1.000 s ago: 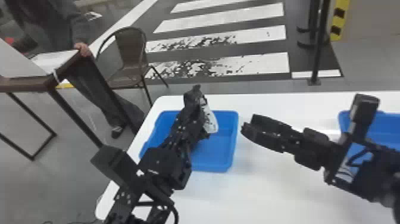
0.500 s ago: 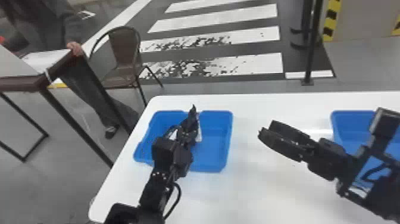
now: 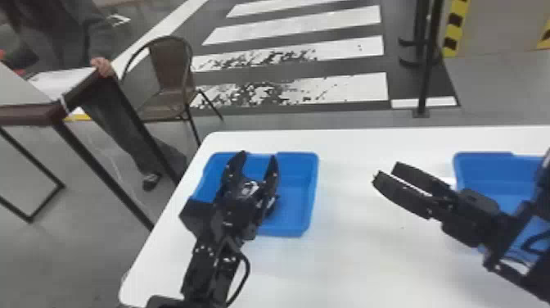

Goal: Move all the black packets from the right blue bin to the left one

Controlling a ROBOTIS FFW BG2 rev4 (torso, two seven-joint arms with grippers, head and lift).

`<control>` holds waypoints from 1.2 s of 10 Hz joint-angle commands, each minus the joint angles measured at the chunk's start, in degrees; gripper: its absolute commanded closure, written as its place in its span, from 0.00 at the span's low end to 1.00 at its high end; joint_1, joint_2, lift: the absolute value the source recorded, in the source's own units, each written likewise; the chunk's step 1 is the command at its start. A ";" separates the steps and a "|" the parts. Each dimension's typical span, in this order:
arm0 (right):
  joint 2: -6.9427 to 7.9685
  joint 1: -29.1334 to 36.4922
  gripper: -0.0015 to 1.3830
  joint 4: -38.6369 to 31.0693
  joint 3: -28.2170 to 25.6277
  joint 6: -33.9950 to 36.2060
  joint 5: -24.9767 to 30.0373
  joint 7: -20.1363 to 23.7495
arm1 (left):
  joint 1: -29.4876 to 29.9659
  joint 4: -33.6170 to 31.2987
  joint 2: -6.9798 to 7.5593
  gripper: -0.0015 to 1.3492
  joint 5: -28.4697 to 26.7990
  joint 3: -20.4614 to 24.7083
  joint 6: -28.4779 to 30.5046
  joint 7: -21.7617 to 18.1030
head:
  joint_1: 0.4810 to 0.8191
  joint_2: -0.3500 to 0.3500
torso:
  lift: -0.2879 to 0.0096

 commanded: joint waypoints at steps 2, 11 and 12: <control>0.52 4.42 0.17 -7.20 -9.21 4.30 6.90 -3.46 | 11.64 -17.93 0.46 0.22 13.65 -2.97 0.82 -1.42 | 0.63 0.86 | 0.50; 1.40 -7.82 0.18 -7.06 -29.55 39.17 22.89 -28.24 | 21.63 -31.71 -0.51 0.30 21.54 -1.14 12.35 -4.76 | 0.63 0.32 | 0.50; 1.13 -10.77 0.18 -5.79 -29.67 44.23 24.04 -29.65 | 21.63 -31.71 -0.42 0.30 21.54 -1.26 12.35 -4.85 | 0.63 0.29 | 0.50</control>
